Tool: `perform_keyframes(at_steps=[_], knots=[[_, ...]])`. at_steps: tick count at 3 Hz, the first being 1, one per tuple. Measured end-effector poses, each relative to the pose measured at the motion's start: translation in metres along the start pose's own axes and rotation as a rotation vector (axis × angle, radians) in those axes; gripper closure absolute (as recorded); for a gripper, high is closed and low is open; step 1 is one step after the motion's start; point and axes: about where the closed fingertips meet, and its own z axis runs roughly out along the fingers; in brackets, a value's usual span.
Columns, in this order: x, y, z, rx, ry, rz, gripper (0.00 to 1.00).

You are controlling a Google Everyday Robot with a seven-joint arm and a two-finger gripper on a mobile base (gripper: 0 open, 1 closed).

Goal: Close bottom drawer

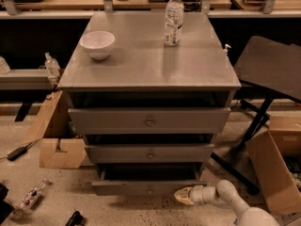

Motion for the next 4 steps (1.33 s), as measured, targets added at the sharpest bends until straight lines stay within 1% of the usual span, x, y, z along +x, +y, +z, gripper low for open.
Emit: perform_keyframes(at_steps=[1, 2, 3, 4], knots=[[-0.008, -0.019, 0.0, 0.019, -0.004, -0.01, 1.0], [-0.008, -0.017, -0.001, 0.019, -0.004, -0.01, 1.0], [-0.016, -0.037, -0.001, 0.044, -0.007, -0.017, 1.0], [-0.015, -0.035, -0.001, 0.044, -0.007, -0.017, 1.0]])
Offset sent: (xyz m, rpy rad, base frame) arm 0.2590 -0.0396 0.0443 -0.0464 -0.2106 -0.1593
